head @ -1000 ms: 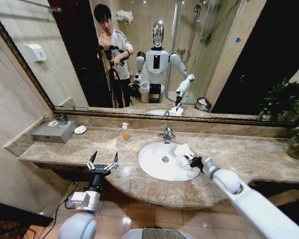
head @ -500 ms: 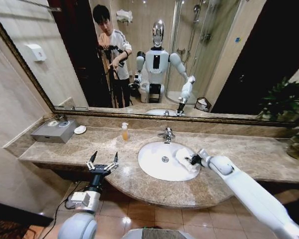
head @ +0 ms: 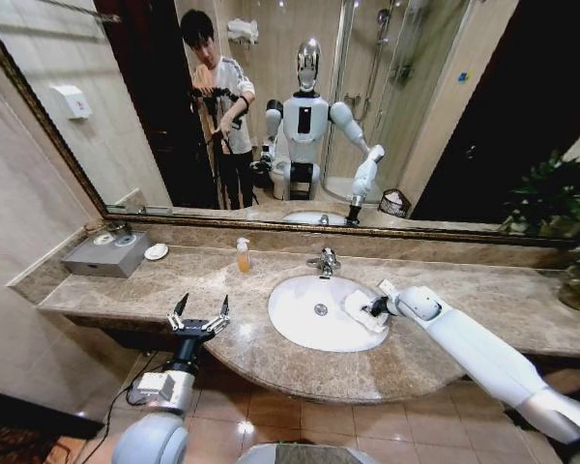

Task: Pick up the towel from the sink counter and wipe the mirror surface.

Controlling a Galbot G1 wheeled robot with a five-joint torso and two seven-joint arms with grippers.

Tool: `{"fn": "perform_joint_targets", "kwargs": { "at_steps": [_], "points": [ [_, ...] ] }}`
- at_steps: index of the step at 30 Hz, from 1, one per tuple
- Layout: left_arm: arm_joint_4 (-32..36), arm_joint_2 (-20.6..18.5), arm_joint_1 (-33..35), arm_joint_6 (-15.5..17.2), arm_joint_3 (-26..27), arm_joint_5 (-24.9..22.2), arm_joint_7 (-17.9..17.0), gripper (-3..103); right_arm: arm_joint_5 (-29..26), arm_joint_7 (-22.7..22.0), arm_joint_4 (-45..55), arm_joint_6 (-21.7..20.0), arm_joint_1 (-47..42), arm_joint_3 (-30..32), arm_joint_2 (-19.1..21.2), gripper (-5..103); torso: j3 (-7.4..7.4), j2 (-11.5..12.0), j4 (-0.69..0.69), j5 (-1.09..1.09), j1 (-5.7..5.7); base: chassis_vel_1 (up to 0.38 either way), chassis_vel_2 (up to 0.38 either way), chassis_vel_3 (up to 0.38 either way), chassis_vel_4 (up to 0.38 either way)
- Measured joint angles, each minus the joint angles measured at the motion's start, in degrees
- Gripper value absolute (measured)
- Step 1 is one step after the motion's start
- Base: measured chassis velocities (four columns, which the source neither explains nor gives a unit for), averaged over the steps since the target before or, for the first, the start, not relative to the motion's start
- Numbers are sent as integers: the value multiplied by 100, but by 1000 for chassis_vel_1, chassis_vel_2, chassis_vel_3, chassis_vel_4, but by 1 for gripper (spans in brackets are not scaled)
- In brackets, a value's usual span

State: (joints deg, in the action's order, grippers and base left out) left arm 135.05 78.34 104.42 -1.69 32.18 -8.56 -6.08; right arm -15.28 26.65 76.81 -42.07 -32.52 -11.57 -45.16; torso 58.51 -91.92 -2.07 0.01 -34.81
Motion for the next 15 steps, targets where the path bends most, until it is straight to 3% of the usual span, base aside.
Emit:
{"fn": "perform_joint_targets", "kwargs": {
  "at_steps": [7,15],
  "points": [
    [0,0,0,0,0,0,0,100,-237,-160,35,6,-203,72,-65,13,0,0,1,0,-1,0,0,0,0],
    [0,0,0,0,0,0,0,100,-366,-550,1287,9,-1106,62,270,13,0,0,2,0,0,0,0,0,0]
  ]
}}
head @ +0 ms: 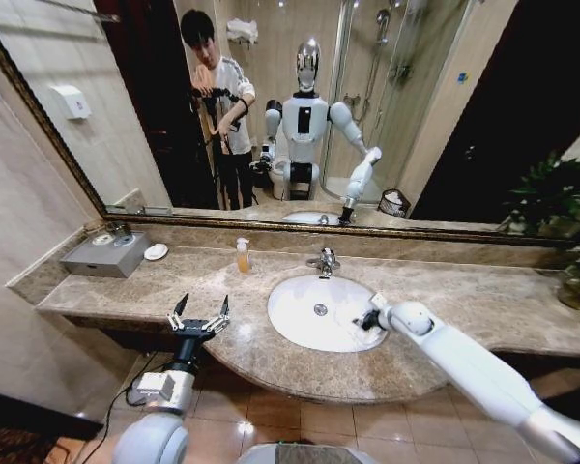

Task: Pick up the towel from the sink counter and wipe the mirror surface.

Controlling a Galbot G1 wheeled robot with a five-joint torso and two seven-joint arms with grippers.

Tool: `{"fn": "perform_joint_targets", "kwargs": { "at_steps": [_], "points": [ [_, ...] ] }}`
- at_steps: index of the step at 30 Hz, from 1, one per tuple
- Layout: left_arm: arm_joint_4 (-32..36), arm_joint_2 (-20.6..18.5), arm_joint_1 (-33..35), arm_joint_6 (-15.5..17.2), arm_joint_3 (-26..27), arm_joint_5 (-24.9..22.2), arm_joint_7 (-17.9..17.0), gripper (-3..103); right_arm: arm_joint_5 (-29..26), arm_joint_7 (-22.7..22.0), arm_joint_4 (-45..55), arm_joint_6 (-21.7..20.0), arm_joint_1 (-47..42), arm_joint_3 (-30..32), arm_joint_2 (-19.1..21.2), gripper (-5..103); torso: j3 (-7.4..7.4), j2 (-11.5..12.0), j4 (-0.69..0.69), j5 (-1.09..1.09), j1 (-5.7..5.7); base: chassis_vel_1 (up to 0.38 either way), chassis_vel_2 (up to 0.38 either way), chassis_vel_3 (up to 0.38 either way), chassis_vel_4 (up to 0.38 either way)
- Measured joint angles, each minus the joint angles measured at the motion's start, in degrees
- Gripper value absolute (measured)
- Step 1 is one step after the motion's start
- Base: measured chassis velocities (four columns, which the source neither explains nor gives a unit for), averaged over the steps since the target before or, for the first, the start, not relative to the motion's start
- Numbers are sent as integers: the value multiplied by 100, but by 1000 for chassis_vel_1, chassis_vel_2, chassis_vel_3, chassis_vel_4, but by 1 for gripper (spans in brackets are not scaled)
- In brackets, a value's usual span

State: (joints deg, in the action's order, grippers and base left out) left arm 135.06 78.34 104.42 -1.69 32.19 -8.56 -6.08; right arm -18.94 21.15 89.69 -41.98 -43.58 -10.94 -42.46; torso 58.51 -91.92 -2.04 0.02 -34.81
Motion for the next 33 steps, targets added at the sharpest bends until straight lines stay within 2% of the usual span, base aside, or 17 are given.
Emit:
{"fn": "perform_joint_targets", "kwargs": {
  "at_steps": [5,11,16,21,23,27,32,33],
  "points": [
    [0,0,0,0,0,0,0,100,52,-8,-68,1,137,-66,-9,13,0,0,-1,-3,0,0,0,0,0],
    [0,0,0,0,0,0,0,100,192,-33,-928,6,882,-167,-327,13,1,1,-4,-1,-1,0,0,0,0],
    [0,0,0,0,0,0,0,100,176,-73,-1010,8,946,-239,-395,13,1,1,-3,-1,-1,0,0,0,0],
    [0,0,0,0,0,0,0,100,148,-94,-447,9,610,-372,-245,13,1,1,-1,-2,-1,0,0,0,0],
    [-1,0,0,0,0,0,0,100,52,-224,54,8,369,-472,-120,13,1,0,1,0,0,0,0,0,0],
    [0,0,0,0,0,0,0,100,2,-380,249,9,324,-567,-116,13,0,0,0,-2,0,0,0,0,0],
    [0,0,0,0,0,0,0,100,41,-371,-444,20,774,-673,-394,13,1,0,-4,-2,0,0,0,0,0],
    [0,0,0,0,0,0,0,100,93,-326,-860,90,990,-692,-514,13,1,0,-4,-1,-1,0,0,0,0]
  ]
}}
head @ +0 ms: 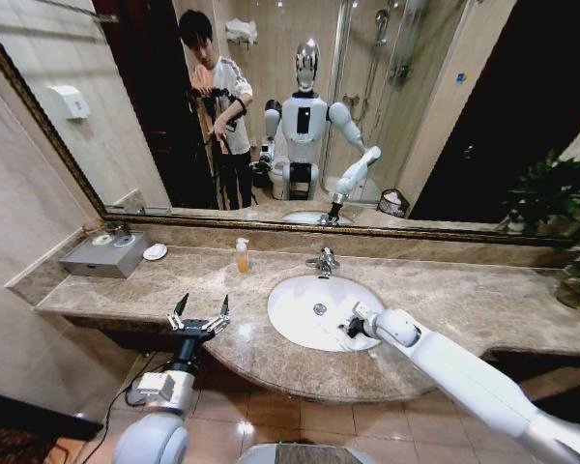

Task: Pick up the towel from the sink counter and wipe the mirror surface.

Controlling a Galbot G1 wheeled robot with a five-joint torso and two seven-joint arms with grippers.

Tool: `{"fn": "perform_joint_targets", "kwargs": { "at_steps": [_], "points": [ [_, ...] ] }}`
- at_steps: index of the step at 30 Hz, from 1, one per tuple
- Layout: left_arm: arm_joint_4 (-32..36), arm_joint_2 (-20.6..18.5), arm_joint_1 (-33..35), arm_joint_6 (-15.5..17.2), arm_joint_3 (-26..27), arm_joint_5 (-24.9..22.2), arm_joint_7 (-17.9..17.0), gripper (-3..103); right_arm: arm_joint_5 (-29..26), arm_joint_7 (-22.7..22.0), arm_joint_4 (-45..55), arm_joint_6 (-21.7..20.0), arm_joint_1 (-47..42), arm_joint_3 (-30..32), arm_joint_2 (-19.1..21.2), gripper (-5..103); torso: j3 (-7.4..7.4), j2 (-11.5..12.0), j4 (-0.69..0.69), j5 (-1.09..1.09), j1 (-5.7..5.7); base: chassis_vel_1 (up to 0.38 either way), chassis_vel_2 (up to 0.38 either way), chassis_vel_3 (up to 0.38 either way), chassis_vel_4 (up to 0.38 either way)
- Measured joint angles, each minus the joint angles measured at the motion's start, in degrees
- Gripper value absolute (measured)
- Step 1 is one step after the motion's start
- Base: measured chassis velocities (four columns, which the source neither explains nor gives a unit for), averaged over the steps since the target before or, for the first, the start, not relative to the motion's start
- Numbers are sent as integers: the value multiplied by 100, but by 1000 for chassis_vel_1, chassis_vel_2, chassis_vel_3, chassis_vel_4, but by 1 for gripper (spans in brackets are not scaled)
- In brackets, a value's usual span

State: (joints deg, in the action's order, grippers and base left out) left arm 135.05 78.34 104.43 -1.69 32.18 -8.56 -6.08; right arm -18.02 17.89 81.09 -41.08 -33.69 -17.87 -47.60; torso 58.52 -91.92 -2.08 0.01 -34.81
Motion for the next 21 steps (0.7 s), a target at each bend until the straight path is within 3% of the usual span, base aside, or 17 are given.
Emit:
{"fn": "perform_joint_targets", "kwargs": {
  "at_steps": [6,16,21],
  "points": [
    [0,0,0,0,0,0,0,100,22,119,-488,78,322,-95,-90,13,0,0,0,-1,0,0,0,0,0],
    [0,0,0,0,0,0,0,100,-151,3,967,-64,-518,-164,419,13,-1,0,4,0,1,0,0,0,0],
    [0,0,0,0,0,0,0,100,-234,-53,654,-69,-306,-180,275,13,0,0,2,-2,1,0,0,0,0]
  ]
}}
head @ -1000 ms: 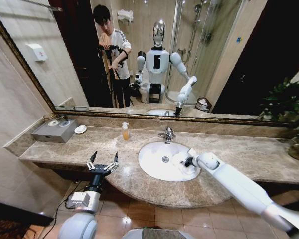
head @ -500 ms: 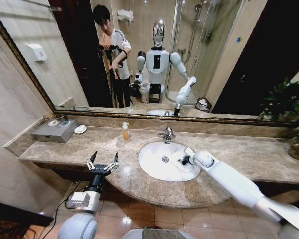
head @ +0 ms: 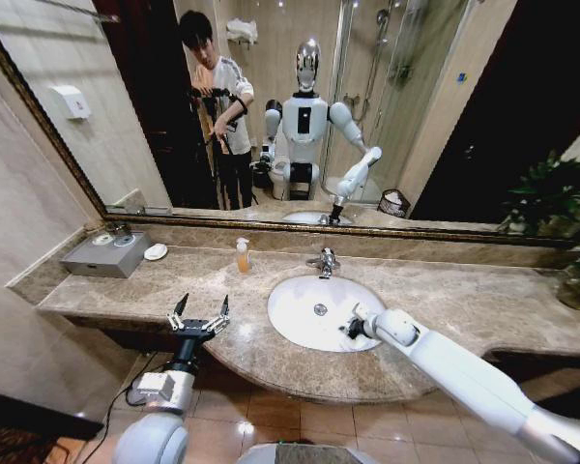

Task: Pick up the towel from the sink counter and wipe the mirror surface.

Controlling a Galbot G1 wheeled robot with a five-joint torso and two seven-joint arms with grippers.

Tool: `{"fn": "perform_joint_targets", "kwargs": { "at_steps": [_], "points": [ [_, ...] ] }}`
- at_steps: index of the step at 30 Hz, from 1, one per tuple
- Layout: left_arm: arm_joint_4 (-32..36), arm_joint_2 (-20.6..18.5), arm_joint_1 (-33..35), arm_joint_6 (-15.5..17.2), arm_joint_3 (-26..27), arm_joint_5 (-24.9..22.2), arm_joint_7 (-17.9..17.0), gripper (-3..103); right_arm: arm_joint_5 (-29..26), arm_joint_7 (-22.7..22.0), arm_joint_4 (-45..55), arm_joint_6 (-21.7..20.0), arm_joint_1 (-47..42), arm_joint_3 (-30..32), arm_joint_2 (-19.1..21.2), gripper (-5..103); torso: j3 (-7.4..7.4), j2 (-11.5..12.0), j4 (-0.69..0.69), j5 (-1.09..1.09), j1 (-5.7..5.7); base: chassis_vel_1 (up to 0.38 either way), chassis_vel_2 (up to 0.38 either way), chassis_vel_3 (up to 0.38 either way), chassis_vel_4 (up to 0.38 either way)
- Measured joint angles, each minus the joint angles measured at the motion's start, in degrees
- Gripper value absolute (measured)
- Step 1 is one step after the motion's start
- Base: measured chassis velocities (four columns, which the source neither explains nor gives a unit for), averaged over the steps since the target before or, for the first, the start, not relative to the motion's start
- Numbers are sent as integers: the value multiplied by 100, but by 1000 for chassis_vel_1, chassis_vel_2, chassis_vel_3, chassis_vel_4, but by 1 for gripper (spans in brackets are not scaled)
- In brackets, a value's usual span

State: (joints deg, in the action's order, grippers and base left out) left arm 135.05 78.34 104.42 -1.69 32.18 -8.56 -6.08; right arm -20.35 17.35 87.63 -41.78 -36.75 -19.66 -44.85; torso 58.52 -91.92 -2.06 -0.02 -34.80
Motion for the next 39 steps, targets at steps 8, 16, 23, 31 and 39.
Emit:
{"fn": "perform_joint_targets", "kwargs": {
  "at_steps": [8,16,23,31,39],
  "points": [
    [0,0,0,0,0,0,0,100,68,134,-1525,341,817,41,-590,13,1,0,-3,2,-2,0,0,0,0],
    [0,0,0,0,0,0,0,100,-306,-56,-508,44,379,-44,-355,13,0,0,3,2,-1,0,0,0,0],
    [0,0,0,0,0,0,0,100,-395,-305,266,-5,25,-265,-254,13,0,0,1,4,0,0,0,0,0],
    [0,0,0,0,0,0,0,100,-300,-321,-966,236,657,-218,-709,13,0,0,-1,3,-2,0,0,0,0],
    [0,0,0,0,0,0,0,100,-374,-653,-796,323,540,-269,-786,13,0,0,0,0,-2,0,0,0,0]
  ]
}}
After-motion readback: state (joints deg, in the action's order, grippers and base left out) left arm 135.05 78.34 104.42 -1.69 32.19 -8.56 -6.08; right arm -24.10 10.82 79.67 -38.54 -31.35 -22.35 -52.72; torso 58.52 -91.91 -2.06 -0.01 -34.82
